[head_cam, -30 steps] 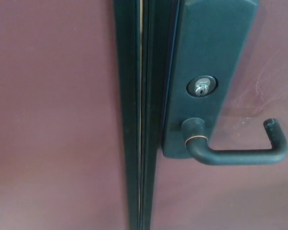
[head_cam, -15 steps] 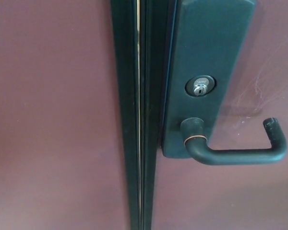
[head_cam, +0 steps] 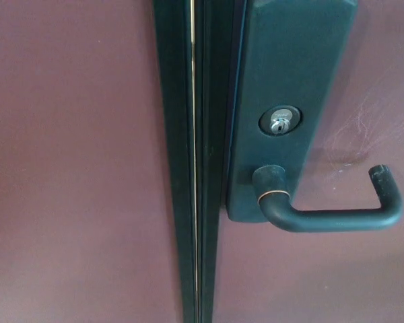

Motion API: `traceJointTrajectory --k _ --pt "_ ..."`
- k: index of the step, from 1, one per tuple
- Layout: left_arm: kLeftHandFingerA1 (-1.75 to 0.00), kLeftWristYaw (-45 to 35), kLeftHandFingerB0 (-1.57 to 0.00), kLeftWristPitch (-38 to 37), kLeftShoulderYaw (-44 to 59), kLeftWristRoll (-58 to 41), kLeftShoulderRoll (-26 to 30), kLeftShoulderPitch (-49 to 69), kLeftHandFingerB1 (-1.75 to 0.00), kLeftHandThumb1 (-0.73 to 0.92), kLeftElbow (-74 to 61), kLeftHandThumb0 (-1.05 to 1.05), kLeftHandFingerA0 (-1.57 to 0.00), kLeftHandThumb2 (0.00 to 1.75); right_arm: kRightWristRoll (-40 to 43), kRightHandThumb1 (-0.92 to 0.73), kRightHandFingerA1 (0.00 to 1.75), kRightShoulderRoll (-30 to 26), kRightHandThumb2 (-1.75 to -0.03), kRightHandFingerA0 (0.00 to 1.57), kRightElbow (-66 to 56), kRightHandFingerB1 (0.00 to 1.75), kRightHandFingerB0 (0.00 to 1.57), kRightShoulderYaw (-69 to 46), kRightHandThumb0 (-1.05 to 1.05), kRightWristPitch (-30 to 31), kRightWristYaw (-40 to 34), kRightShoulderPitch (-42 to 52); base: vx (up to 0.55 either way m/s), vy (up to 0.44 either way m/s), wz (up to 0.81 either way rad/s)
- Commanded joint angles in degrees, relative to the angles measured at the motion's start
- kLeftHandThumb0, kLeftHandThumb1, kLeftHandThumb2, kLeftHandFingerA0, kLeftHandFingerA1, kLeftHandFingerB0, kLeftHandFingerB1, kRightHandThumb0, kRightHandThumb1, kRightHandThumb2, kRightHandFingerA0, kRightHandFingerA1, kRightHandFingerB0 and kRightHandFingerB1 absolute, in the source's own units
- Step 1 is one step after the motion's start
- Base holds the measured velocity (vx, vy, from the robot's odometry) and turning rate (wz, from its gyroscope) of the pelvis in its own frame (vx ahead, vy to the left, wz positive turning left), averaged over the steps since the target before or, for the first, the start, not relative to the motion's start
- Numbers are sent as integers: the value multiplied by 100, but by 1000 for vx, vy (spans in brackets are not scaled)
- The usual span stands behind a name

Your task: The robot walks towards the door handle and put its right hand on it and twist the handle

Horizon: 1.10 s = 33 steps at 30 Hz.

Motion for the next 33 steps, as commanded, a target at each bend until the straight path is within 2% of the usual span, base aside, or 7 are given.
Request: traceJointTrajectory --k 1,2,15,26,28,32,33 --pt "-54 -130 -58 -34 10 -9 63 29 -42 54 -19 -22 -71 56 598 -29 62 -824 -61 70 -47 54 63 169 -41 1019 750 -444 0 0 0" --pt "-54 -148 -58 -28 16 -16 66 36 -42 54 -15 -23 -71 56 536 -29 62 -1050 -61 70 -67 53 63 227 -42 1111 759 -611 0 0 0" --pt "-53 -191 -58 -16 13 -19 81 111 -42 54 -33 -23 -71 56 -83 -30 57 -1981 -62 73 -194 48 63 1602 -55 1681 443 -2297 0 0 0" --pt "-53 -259 -58 -18 72 -50 84 114 -42 54 -23 -22 -71 56 -784 -31 56 -1876 -65 70 -321 47 59 2726 -55 1872 565 -3330 0 0 0" --pt "-52 -228 -58 -1 31 -4 113 132 -42 54 -26 -22 -70 56 -919 -34 57 -1904 -71 60 -390 48 49 3077 -50 1985 462 -3504 0 0 0" --pt "-52 -228 -58 -1 33 -5 113 132 -42 54 -27 -22 -70 56 -1008 -34 57 -1816 -71 60 -407 48 49 3159 -50 2092 514 -3652 0 0 0" --pt "-52 -271 -59 -20 55 -35 110 196 -42 53 -39 -23 -69 56 -1145 -49 45 -1792 -55 52 -617 37 47 3298 -46 2178 436 -3576 0 0 0"
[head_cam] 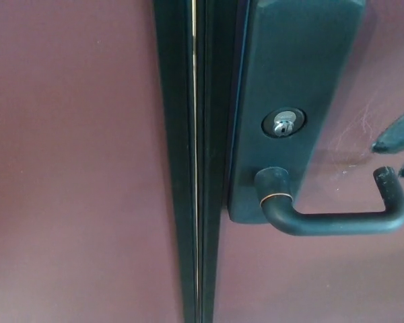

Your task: The robot walks towards the door handle and put its right hand on it and twist the handle

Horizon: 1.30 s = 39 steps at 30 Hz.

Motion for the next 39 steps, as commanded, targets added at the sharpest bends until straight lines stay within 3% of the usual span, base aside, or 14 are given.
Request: traceJointTrajectory --k 1,3,4,11,12,31,39 --pt "-52 -94 -59 -11 26 -35 58 120 -42 53 -12 -23 -69 56 -438 -49 45 106 -55 52 -277 37 47 262 -46 372 -58 -70 0 0 0" --pt "-52 -96 -59 -10 27 -36 58 122 -42 53 -15 -23 -69 56 -478 -49 45 149 -55 52 -297 37 47 278 -46 420 -38 -112 0 0 0" --pt "-52 -82 -59 12 10 -5 65 117 -43 53 22 -22 -70 56 -691 -41 57 206 -78 45 -441 47 32 485 -48 355 -63 -29 0 0 0" --pt "-51 -78 -59 -5 -30 30 84 136 -43 53 10 -22 -69 56 -959 -41 56 257 -78 42 -556 47 30 876 -45 521 15 -257 0 0 0" --pt "-51 -98 -59 -19 -6 1 79 143 -43 53 4 -22 -69 56 -1028 -59 43 211 -56 43 -574 35 39 1083 -42 565 13 -379 0 0 0" --pt "-51 -109 -59 -29 44 -45 79 155 -43 53 -24 -22 -70 56 -1960 -57 43 649 -57 43 -377 36 39 2611 -35 882 156 -1471 0 0 0" --pt "-51 -144 -60 -66 58 -54 71 181 -43 53 -19 -22 -69 56 -2181 -59 42 710 -56 43 -240 34 39 2518 -40 902 328 -1410 0 0 0"
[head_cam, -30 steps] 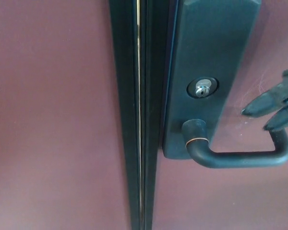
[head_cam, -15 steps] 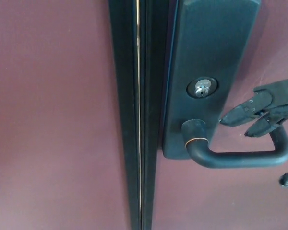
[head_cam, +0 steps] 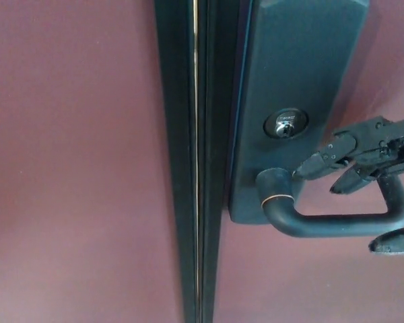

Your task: The robot walks towards the door handle and put its right hand on it and twist the handle

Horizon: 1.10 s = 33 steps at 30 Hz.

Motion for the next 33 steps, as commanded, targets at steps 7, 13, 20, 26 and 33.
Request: traceJointTrajectory --k 7,13,20,26,33 --pt "-51 -83 -60 -54 36 -47 44 123 -43 53 -5 -22 -69 56 -666 -43 53 67 -79 38 257 46 29 -85 -49 -46 313 171 0 0 0" --pt "-51 -81 -60 -47 46 -58 50 105 -43 52 -5 -23 -69 56 -905 -45 53 85 -80 37 355 46 29 -298 -51 -210 412 472 0 0 0" --pt "-51 -79 -60 -61 30 -47 45 84 -43 52 -3 -23 -69 56 -1014 -45 52 149 -81 36 278 46 29 -257 -52 -196 496 599 0 0 0" --pt "-51 -87 -60 -102 -12 -13 63 45 -43 52 -6 -23 -69 56 -1132 -45 52 239 -81 36 337 46 29 -62 -51 -231 569 525 0 0 0" --pt "-50 -62 -60 -116 -25 -5 79 29 -43 52 -2 -23 -69 56 -1261 -44 52 369 -80 35 259 46 29 228 -50 -138 638 458 0 0 0"
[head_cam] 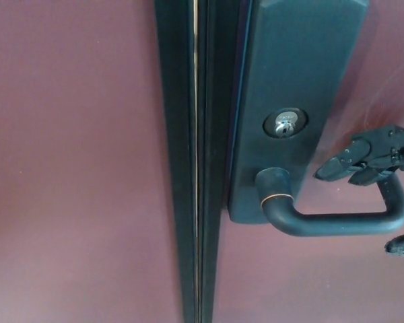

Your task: The robot walks towards the door handle and put its right hand on it and twist the handle

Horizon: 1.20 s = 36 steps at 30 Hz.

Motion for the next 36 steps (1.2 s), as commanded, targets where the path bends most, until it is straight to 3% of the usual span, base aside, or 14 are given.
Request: traceJointTrajectory --k 1,36 --pt "-50 -26 -60 -67 -24 30 71 26 -43 52 6 -23 -69 56 -227 -44 52 117 -80 35 -37 46 29 301 -50 149 207 17 0 0 0" --pt "-52 -35 -62 -10 84 -72 129 -110 -44 52 22 -24 -71 56 -1146 -41 52 782 -78 35 311 46 29 1531 -48 392 731 -1114 0 0 0"
